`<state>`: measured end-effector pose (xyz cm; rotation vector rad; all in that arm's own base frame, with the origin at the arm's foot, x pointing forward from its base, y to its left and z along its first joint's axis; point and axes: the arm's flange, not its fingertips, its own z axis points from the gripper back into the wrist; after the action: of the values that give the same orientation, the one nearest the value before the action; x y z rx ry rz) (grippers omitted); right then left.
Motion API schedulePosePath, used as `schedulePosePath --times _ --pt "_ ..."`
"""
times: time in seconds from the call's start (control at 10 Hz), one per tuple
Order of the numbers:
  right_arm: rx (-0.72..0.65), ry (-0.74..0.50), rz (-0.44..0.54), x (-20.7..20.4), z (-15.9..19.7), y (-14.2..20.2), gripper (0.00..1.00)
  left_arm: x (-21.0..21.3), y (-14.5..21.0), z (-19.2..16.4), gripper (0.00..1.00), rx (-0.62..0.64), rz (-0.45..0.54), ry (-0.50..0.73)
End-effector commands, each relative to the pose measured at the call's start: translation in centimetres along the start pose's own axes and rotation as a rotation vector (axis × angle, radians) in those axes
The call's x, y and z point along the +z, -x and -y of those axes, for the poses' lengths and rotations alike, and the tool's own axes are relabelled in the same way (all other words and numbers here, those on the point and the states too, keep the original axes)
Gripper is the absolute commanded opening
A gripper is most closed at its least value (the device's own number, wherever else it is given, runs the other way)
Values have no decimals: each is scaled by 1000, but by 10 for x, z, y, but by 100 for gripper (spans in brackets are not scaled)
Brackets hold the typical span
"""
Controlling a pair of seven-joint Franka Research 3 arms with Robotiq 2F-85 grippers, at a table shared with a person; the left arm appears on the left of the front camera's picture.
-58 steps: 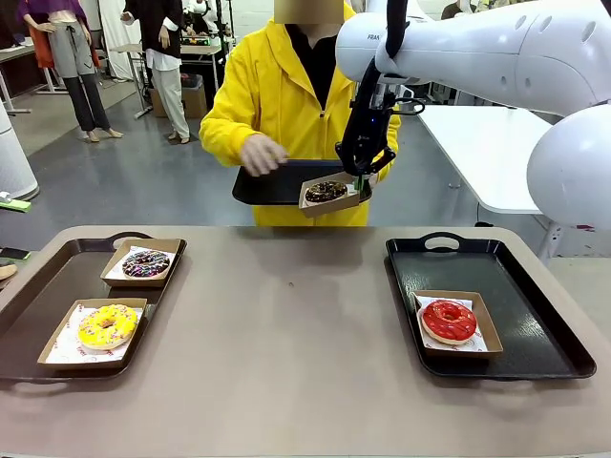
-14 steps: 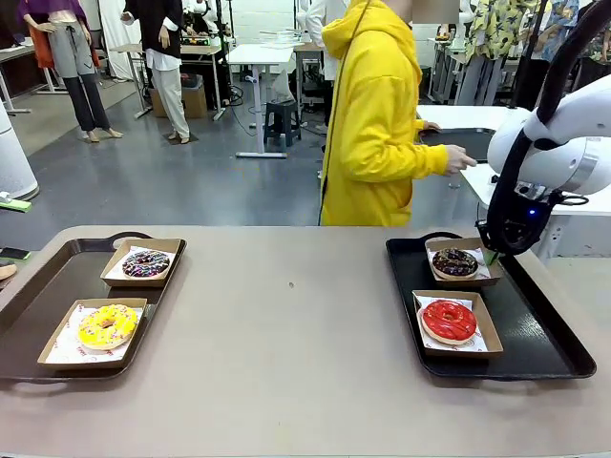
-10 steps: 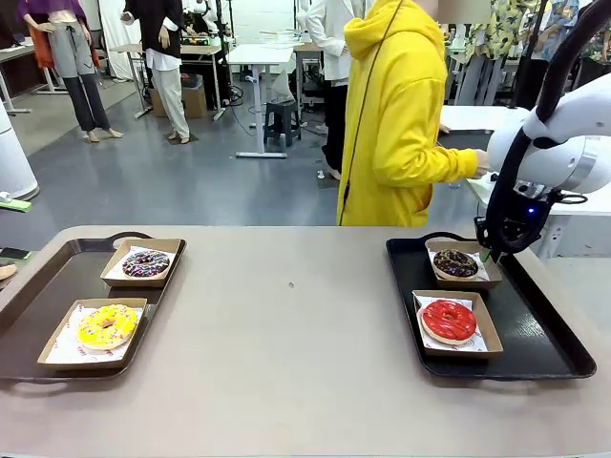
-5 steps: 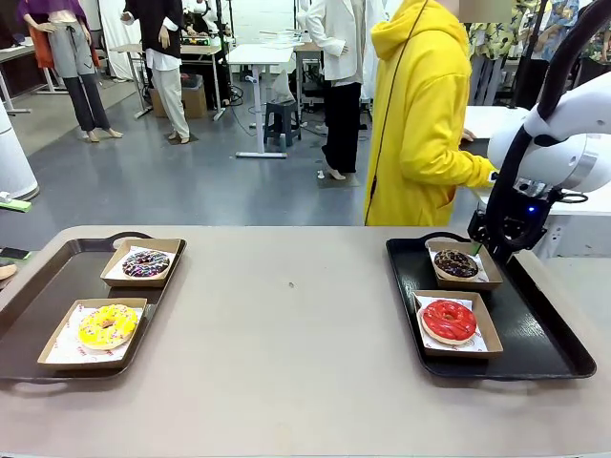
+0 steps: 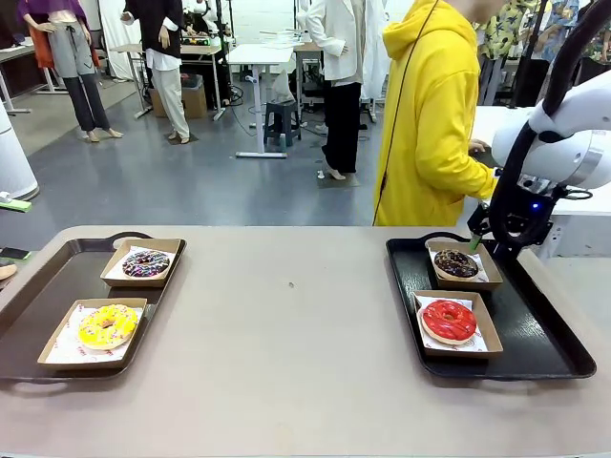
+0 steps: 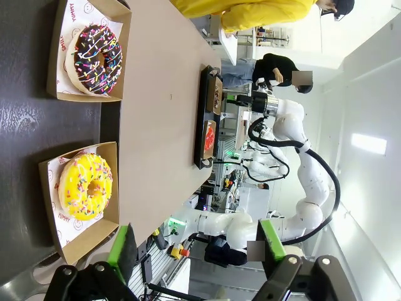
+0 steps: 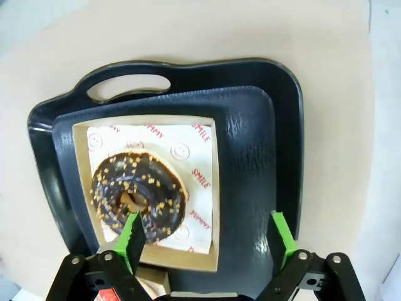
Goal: Individually package the donuts and arrange them on the tray.
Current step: Place the picked Paper togo box on the Handle tray.
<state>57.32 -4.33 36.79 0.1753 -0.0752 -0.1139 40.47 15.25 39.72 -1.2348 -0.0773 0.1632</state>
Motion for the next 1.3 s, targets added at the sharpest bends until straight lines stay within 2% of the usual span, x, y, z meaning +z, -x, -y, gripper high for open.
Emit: schedulePosePath --times 0.0,0.3,0.6,0.7,0.9,1.2 --pt "9 -107 7 38 12 34 100 0 2 1 100 -12 -3 8" --pt "18 -440 49 116 55 90 100 0 2 1 100 -12 -3 8" --pt "56 -735 98 159 125 139 100 0 2 1 100 -12 -3 8" --pt "70 -825 115 163 149 152 100 0 2 1 100 -12 -3 8" --pt "10 -939 149 161 192 164 100 0 2 1 100 -12 -3 8" --pt "-41 -991 106 143 232 161 100 0 2 1 100 -12 -3 8"
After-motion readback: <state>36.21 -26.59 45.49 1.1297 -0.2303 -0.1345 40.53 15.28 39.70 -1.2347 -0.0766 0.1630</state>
